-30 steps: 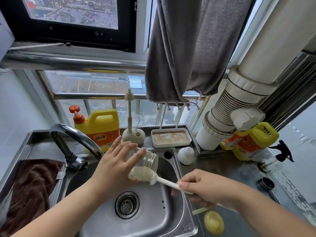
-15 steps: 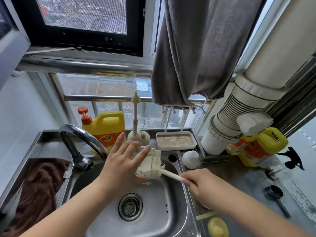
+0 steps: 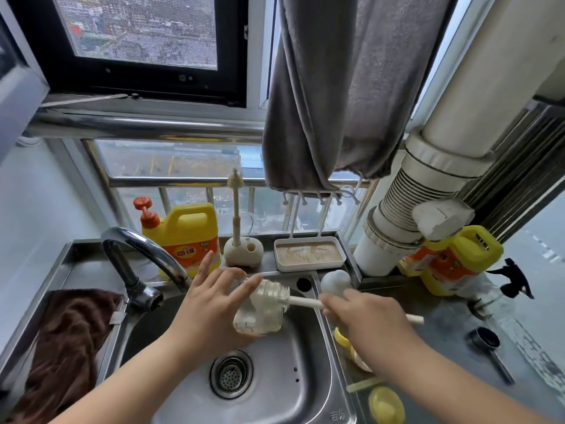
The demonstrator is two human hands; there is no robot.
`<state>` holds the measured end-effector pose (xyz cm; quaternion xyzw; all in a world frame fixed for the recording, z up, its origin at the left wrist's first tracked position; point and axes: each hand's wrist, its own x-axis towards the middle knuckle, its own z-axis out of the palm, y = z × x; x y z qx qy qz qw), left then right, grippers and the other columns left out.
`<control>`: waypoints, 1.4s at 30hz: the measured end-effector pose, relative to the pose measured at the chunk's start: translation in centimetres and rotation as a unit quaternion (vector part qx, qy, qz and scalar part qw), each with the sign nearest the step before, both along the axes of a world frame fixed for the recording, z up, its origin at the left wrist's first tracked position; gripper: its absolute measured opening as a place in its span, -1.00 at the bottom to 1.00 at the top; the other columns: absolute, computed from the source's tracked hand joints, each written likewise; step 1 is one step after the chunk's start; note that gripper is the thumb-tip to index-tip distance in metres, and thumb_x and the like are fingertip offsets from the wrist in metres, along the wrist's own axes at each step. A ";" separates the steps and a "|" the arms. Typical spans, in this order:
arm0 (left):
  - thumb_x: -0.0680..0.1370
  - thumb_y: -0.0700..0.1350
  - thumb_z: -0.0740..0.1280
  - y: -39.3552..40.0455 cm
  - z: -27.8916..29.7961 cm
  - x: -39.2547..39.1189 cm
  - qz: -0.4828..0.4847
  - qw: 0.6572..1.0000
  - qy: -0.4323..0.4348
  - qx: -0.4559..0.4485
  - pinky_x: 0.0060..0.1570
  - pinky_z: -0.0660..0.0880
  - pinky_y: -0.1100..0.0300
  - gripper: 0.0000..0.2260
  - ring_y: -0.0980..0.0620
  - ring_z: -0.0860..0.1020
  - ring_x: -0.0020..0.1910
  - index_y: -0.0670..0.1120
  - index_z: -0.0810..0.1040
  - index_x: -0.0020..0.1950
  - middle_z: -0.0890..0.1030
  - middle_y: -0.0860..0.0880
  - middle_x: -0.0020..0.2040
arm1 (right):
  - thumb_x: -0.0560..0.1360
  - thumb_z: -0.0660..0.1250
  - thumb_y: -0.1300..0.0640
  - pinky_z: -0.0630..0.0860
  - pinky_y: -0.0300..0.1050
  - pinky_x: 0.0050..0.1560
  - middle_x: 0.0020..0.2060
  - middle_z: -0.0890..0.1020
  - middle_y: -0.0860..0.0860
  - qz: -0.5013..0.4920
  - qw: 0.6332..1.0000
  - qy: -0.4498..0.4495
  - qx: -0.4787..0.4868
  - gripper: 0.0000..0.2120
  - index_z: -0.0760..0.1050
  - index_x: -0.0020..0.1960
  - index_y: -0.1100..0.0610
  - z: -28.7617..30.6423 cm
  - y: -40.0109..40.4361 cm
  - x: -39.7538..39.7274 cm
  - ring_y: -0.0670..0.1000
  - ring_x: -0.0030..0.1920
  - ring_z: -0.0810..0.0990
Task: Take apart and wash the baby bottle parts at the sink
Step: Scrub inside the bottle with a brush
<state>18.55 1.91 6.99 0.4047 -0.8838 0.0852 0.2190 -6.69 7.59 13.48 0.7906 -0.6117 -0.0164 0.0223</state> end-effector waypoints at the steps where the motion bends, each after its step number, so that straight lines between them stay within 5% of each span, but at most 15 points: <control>1: 0.14 0.35 0.46 -0.1 0.2 0.1 0.002 1.000 -0.004 0.007 0.46 0.01 -0.14 -0.18 -0.06 0.53 0.05 0.00 0.40 0.29 0.59 -0.07 0.00 | 0.18 0.61 0.08 0.22 -0.18 -0.59 -0.45 0.51 -0.03 0.011 1.000 0.014 -0.018 -0.68 0.61 -0.11 -0.06 0.0 0.2 0.1 0.01 -0.53 0.52; 3: 0.19 0.38 0.38 -0.3 0.7 0.3 0.005 1.000 -0.017 0.010 0.41 0.06 -0.21 -0.23 -0.08 0.57 0.03 0.02 0.39 0.29 0.60 -0.06 0.01 | 0.29 0.54 0.08 0.27 -0.15 -0.52 -0.38 0.52 -0.02 0.019 1.000 0.012 -0.004 -0.69 0.57 -0.01 -0.07 -0.1 0.6 0.5 0.06 -0.44 0.56; 5: 0.27 0.40 0.26 -0.6 1.3 0.4 0.005 1.000 -0.026 0.000 0.38 0.08 -0.26 -0.29 -0.09 0.56 0.04 0.03 0.39 0.30 0.60 -0.07 0.01 | 0.58 0.21 -0.01 0.31 -0.11 -0.36 -0.29 0.49 -0.02 -0.034 0.991 -0.097 0.090 -0.89 0.43 0.07 -0.02 -0.6 1.2 0.8 0.09 -0.25 0.54; 8: 0.34 0.34 0.18 -0.8 1.5 0.5 -0.017 0.998 -0.040 -0.044 0.37 0.07 -0.27 -0.37 -0.09 0.49 0.09 0.02 0.39 0.30 0.61 -0.10 0.02 | 0.61 0.12 -0.05 0.23 -0.23 -0.41 -0.42 0.39 -0.05 -0.041 0.944 -0.229 0.233 -0.76 0.45 -0.15 -0.02 -0.6 1.4 1.0 -0.10 -0.41 0.34; 12: 0.36 0.35 0.24 -0.9 1.4 0.8 -0.039 0.995 -0.015 -0.086 0.40 0.07 -0.24 -0.35 -0.09 0.44 0.19 0.02 0.38 0.34 0.61 -0.15 0.08 | 0.63 0.12 -0.04 0.19 -0.29 -0.53 -0.49 0.30 -0.06 -0.169 0.719 -0.480 0.474 -0.71 0.61 -0.05 -0.09 1.4 1.4 0.9 -0.10 -0.53 0.23; 13: 0.36 0.35 0.25 -0.9 1.4 0.8 -0.043 0.995 -0.014 -0.092 0.40 0.07 -0.24 -0.35 -0.10 0.43 0.19 0.02 0.38 0.34 0.60 -0.15 0.10 | 0.63 0.12 -0.05 0.16 -0.31 -0.54 -0.49 0.29 -0.05 -0.177 0.693 -0.493 0.496 -0.71 0.61 0.01 -0.04 1.6 1.5 0.8 -0.11 -0.54 0.21; 15: 0.36 0.34 0.26 -0.8 1.3 0.8 -0.052 0.993 -0.028 -0.099 0.40 0.06 -0.24 -0.34 -0.10 0.43 0.19 0.02 0.38 0.35 0.57 -0.14 0.12 | 0.62 0.13 -0.08 0.21 -0.27 -0.50 -0.49 0.31 -0.07 -0.166 0.739 -0.440 0.483 -0.73 0.61 0.01 -0.07 1.6 1.6 0.6 -0.11 -0.53 0.24; 18: 0.35 0.36 0.25 -0.7 1.0 0.6 -0.040 0.995 -0.027 -0.089 0.42 0.03 -0.23 -0.34 -0.10 0.44 0.15 0.01 0.39 0.33 0.58 -0.13 0.07 | 0.60 0.16 -0.11 0.26 -0.16 -0.36 -0.47 0.39 -0.11 -0.086 0.924 -0.214 0.306 -0.78 0.52 -0.06 -0.05 1.3 1.1 0.6 -0.12 -0.43 0.34; 20: 0.34 0.38 0.22 -0.7 1.0 0.3 -0.025 0.997 -0.024 -0.073 0.40 0.05 -0.25 -0.33 -0.10 0.46 0.12 0.00 0.39 0.32 0.60 -0.13 0.04 | 0.57 0.23 -0.09 0.28 -0.14 -0.35 -0.36 0.44 -0.09 -0.052 0.985 -0.086 0.143 -0.88 0.49 -0.03 -0.07 1.3 0.8 0.7 -0.04 -0.32 0.48; 23: 0.32 0.43 0.21 -0.9 1.5 -0.1 -0.012 0.998 -0.018 -0.053 0.38 0.07 -0.30 -0.30 -0.10 0.49 0.08 0.01 0.39 0.30 0.59 -0.11 0.02 | 0.18 0.61 0.05 0.20 -0.14 -0.54 -0.42 0.51 0.02 -0.024 0.998 0.059 -0.004 -0.62 0.61 -0.05 -0.07 1.1 0.7 0.9 0.06 -0.49 0.54; 25: 0.32 0.44 0.20 -1.2 1.9 0.0 -0.005 0.998 -0.011 -0.054 0.37 0.07 -0.32 -0.29 -0.09 0.46 0.11 0.01 0.39 0.30 0.60 -0.12 0.02 | 0.45 0.40 0.02 0.28 -0.09 -0.38 -0.20 0.59 0.03 -0.019 0.999 0.031 0.009 -0.71 0.50 0.16 -0.11 1.2 1.0 1.4 0.11 -0.28 0.60; 27: 0.30 0.39 0.23 -1.5 2.1 0.0 0.000 0.998 -0.009 -0.063 0.38 0.04 -0.30 -0.30 -0.10 0.42 0.14 0.02 0.37 0.31 0.59 -0.13 0.04 | 0.62 0.10 -0.04 0.30 -0.10 -0.28 -0.18 0.56 -0.02 -0.073 0.981 -0.107 0.143 -0.83 0.43 0.12 -0.07 0.9 1.3 1.4 0.00 -0.23 0.50; 30: 0.25 0.34 0.42 -1.2 1.3 0.0 -0.047 0.994 -0.029 -0.096 0.39 0.07 -0.26 -0.24 -0.10 0.42 0.16 0.02 0.37 0.34 0.52 -0.12 0.10 | 0.61 0.15 -0.06 0.25 -0.23 -0.40 -0.47 0.39 -0.08 -0.071 0.918 -0.257 0.295 -0.78 0.55 -0.03 -0.04 1.0 1.1 0.8 -0.13 -0.46 0.31; 35: 0.40 0.29 0.29 0.0 -0.1 -0.2 -0.043 0.996 -0.004 -0.081 0.42 0.11 -0.17 -0.33 -0.13 0.40 0.19 -0.02 0.31 0.41 0.40 -0.14 0.16 | 0.64 0.10 -0.02 0.12 -0.30 -0.55 -0.48 0.30 -0.07 -0.191 0.710 -0.499 0.459 -0.70 0.60 0.04 0.02 1.7 0.9 0.6 -0.12 -0.54 0.19; 42: 0.57 0.16 0.08 1.7 -0.2 -0.1 -0.050 0.995 -0.060 0.066 0.40 0.03 -0.16 -0.41 -0.17 0.15 0.50 -0.12 0.16 0.53 0.25 -0.17 0.49 | 0.65 0.10 0.00 0.10 -0.33 -0.59 -0.51 0.31 -0.07 -0.208 0.683 -0.521 0.468 -0.69 0.60 0.06 0.05 0.5 1.0 0.6 -0.14 -0.57 0.17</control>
